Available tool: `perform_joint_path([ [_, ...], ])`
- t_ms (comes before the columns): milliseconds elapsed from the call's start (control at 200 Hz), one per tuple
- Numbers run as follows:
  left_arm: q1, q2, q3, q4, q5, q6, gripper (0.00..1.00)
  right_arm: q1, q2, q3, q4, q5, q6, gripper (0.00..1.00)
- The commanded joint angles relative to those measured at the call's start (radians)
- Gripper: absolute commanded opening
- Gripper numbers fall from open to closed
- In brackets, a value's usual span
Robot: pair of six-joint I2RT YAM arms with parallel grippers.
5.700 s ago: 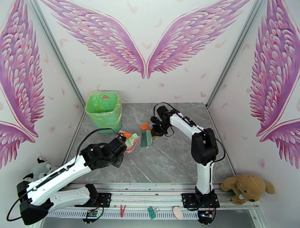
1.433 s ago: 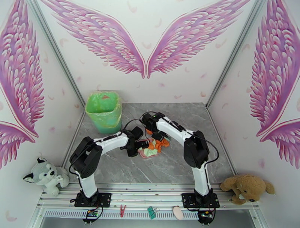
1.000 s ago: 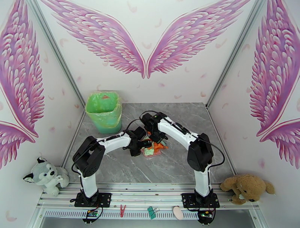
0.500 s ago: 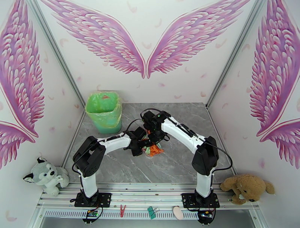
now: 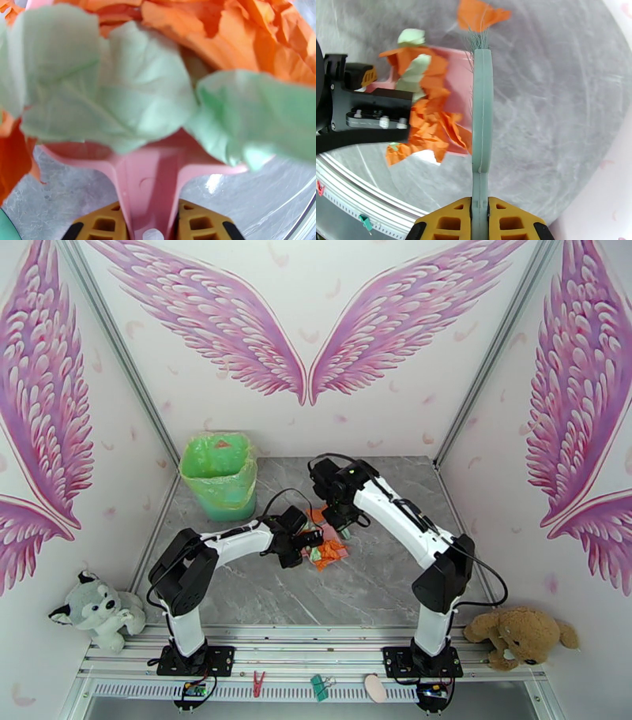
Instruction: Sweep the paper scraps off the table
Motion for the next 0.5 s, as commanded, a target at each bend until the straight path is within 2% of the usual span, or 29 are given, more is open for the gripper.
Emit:
perform_joint_path([
  [0, 0.009, -0.045, -0.002, 0.002, 0.014, -0.017, 0.0, -0.021, -0.062, 0.045, -0.042, 0.07, 0.01, 0.0],
  [240, 0.018, -0.098, 0.038, -0.052, -0.017, -0.024, 0.0, -0.106, -0.169, -0.033, 0.012, 0.082, 0.002, 0.0],
  [500, 0.055, -0.178, 0.21, -0.256, -0.11, -0.045, 0.0, -0.187, -0.297, -0.258, 0.118, 0.043, -0.008, 0.0],
])
